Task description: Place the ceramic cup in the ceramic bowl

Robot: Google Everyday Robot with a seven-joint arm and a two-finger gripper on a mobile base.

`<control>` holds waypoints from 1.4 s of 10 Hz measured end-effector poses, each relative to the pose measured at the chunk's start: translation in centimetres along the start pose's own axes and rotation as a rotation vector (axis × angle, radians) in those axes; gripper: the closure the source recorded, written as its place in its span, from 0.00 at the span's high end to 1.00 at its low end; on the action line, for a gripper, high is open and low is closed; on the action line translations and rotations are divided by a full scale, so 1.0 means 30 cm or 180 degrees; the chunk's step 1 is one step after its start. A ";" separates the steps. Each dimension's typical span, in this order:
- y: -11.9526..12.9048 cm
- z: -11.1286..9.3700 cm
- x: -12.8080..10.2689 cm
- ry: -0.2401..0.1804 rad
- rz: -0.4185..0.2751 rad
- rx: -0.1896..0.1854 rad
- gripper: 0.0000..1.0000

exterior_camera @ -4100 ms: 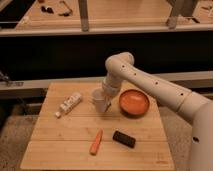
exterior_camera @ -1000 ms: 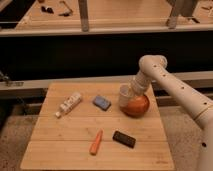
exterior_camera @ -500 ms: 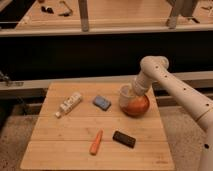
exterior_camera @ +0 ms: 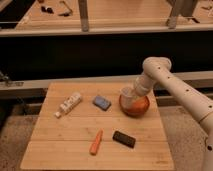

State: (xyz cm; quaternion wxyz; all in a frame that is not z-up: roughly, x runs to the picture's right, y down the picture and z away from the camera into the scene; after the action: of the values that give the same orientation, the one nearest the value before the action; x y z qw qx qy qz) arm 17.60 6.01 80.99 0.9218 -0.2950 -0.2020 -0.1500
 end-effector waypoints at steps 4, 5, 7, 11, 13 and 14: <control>0.004 0.007 -0.006 0.0005 0.0073 0.0021 0.35; 0.005 0.007 -0.004 0.0007 0.0075 0.0023 0.35; 0.001 0.012 -0.012 0.0006 0.0068 0.0024 0.35; 0.007 0.019 -0.010 0.0011 0.0121 0.0036 0.29; 0.004 0.022 -0.015 0.0009 0.0134 0.0048 0.35; 0.003 0.024 -0.018 0.0008 0.0140 0.0051 0.35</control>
State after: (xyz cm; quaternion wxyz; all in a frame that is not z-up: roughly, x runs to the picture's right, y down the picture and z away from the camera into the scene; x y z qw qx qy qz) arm 16.96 6.60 81.22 0.9274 -0.2919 -0.1955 -0.1284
